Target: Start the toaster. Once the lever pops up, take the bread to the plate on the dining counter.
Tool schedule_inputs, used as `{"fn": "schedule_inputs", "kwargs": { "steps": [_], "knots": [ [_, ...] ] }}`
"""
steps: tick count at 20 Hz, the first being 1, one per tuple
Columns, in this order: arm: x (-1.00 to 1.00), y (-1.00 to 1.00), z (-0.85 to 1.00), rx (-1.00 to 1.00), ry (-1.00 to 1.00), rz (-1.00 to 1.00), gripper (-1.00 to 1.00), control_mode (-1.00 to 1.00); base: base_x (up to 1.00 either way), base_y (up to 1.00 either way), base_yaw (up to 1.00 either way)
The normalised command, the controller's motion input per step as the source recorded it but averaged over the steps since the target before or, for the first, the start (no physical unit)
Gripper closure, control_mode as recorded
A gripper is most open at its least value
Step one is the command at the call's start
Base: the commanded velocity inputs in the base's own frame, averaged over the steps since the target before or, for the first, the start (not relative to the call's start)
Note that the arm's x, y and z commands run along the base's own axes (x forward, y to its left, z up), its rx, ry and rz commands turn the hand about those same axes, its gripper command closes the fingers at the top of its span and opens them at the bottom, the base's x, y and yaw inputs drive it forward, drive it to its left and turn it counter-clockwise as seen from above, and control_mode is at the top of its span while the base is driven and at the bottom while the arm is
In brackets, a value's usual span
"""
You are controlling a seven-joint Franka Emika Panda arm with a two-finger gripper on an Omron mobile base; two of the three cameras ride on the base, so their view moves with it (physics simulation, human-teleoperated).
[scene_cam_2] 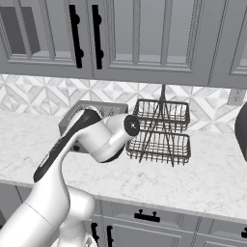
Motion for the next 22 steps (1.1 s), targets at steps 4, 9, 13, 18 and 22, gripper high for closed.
{"fn": "schedule_inputs", "kwargs": {
  "steps": [4, 9, 13, 18, 22],
  "knots": [
    [0.0, 0.0, 0.0, 0.0, 0.0, 0.0, -1.0, -1.0, 0.0, 0.0, 0.0],
    [0.0, 0.0, 0.0, 0.0, 0.0, 0.0, -1.0, -1.0, 0.0, 0.0, 0.0],
    [0.0, 0.0, 0.0, 0.0, 0.0, 0.0, -1.0, -1.0, 0.0, 0.0, 0.0],
    [0.0, 0.0, 0.0, 0.0, 0.0, 0.0, -1.0, -1.0, 0.0, 0.0, 0.0],
    [0.0, 0.0, 0.0, 0.0, 0.0, 0.0, -1.0, -1.0, 0.0, 0.0, 0.0]
  ]
}}
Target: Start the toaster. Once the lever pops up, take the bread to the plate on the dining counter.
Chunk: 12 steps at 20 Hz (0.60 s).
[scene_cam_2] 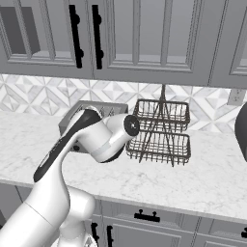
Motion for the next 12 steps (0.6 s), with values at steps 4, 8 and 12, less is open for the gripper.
{"fn": "schedule_inputs", "kwargs": {
  "steps": [4, 8, 12],
  "knots": [
    [0.0, 0.0, 0.0, 0.0, 0.0, 0.0, -1.0, -1.0, 0.0, 0.0, 0.0],
    [0.0, 0.0, 0.0, 0.0, 0.0, 0.0, -1.0, -1.0, 0.0, 0.0, 0.0],
    [0.0, 0.0, 0.0, 0.0, 0.0, 0.0, -1.0, -1.0, 0.0, 0.0, 0.0]
  ]
}}
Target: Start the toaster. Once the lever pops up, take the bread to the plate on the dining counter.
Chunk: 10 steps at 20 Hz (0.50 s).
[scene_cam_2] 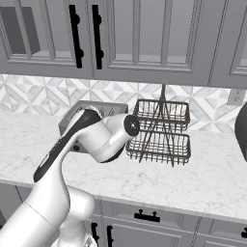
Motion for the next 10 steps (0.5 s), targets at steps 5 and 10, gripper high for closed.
{"fn": "schedule_inputs", "kwargs": {
  "steps": [5, 10],
  "knots": [
    [0.0, 0.0, 0.0, 0.0, 0.0, 0.0, -1.0, -1.0, 0.0, 0.0, 0.0],
    [0.0, 0.0, 0.0, 0.0, 0.0, 0.0, -1.0, -1.0, 0.0, 0.0, 0.0]
  ]
}}
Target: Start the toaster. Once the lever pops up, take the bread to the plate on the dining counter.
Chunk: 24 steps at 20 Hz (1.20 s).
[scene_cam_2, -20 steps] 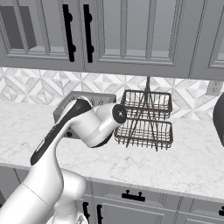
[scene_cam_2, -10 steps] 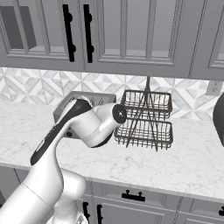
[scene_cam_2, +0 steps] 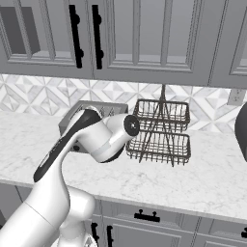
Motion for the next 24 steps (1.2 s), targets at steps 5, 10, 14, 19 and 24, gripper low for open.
{"fn": "schedule_inputs", "kwargs": {
  "steps": [5, 10, 14, 19, 24],
  "knots": [
    [0.0, 0.0, 0.0, 0.0, 0.0, 0.0, -1.0, -1.0, 0.0, 0.0, 0.0],
    [0.0, 0.0, 0.0, 0.0, 0.0, 0.0, -1.0, -1.0, 0.0, 0.0, 0.0],
    [0.0, 0.0, 0.0, 0.0, 0.0, 0.0, -1.0, -1.0, 0.0, 0.0, 0.0],
    [0.0, 0.0, 0.0, 0.0, 0.0, 0.0, -1.0, -1.0, 0.0, 0.0, 0.0],
    [0.0, 0.0, 0.0, 0.0, 0.0, 0.0, -1.0, -1.0, 0.0, 0.0, 0.0]
  ]
}}
